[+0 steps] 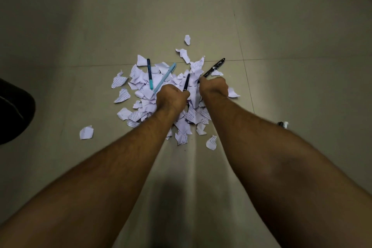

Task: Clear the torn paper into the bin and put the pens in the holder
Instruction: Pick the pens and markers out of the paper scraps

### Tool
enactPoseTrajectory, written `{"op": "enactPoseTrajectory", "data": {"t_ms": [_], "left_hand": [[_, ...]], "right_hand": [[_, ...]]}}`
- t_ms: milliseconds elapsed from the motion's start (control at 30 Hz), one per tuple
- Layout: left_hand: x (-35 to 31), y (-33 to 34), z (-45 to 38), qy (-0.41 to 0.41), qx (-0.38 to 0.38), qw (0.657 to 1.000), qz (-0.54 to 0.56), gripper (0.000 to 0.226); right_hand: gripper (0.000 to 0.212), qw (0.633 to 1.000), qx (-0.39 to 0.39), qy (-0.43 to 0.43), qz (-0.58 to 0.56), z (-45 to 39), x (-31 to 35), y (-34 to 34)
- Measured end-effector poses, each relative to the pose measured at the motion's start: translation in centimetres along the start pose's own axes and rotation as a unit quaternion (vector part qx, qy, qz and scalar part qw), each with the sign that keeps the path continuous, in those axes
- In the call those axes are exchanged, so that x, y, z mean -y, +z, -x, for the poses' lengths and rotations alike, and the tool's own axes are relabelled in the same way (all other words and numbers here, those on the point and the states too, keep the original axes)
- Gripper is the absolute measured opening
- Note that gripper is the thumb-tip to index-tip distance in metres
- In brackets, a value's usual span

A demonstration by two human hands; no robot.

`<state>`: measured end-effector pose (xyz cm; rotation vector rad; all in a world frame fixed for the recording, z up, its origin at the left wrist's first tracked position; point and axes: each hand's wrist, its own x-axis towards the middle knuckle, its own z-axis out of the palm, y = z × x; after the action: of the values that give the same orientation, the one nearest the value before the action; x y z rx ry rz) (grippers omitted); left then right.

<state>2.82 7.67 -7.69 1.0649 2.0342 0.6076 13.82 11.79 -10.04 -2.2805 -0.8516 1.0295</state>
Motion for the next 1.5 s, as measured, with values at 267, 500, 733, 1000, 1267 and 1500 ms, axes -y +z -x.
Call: {"op": "enactPoseTrajectory", "data": {"t_ms": [267,500,733,1000,1267,1500], "left_hand": [[1.1,0.1,-0.5,-0.015,-0.027,0.998,0.047,0.016],[0.9,-0.4,-0.3,-0.012,-0.028,0.996,0.085,0.015],[0.1,-0.9,0.7,-0.063,0.006,0.973,0.221,0.014],[-0.7,3.6,6.2,-0.14,0.188,0.944,0.233,0.02],[-0.1,12.0,12.9,-0.02,0.171,0.981,0.09,0.019],[-1.0,13.0,14.7,0.144,0.181,0.96,-0.16,0.027]], "right_hand": [[0.044,1.0,-0.007,-0.023,0.017,-0.2,0.5,0.5],[0.048,1.0,0.005,-0.005,-0.027,0.8,0.0,0.4],[0.023,0.962,0.08,0.082,-0.248,4.7,-2.4,-1.3],[0.026,0.973,-0.056,0.051,-0.219,8.1,-10.5,-7.0],[0.015,0.973,-0.123,0.153,-0.124,10.7,-17.2,-11.2],[0.022,0.971,-0.186,0.108,-0.1,10.8,-18.3,-12.3]]}}
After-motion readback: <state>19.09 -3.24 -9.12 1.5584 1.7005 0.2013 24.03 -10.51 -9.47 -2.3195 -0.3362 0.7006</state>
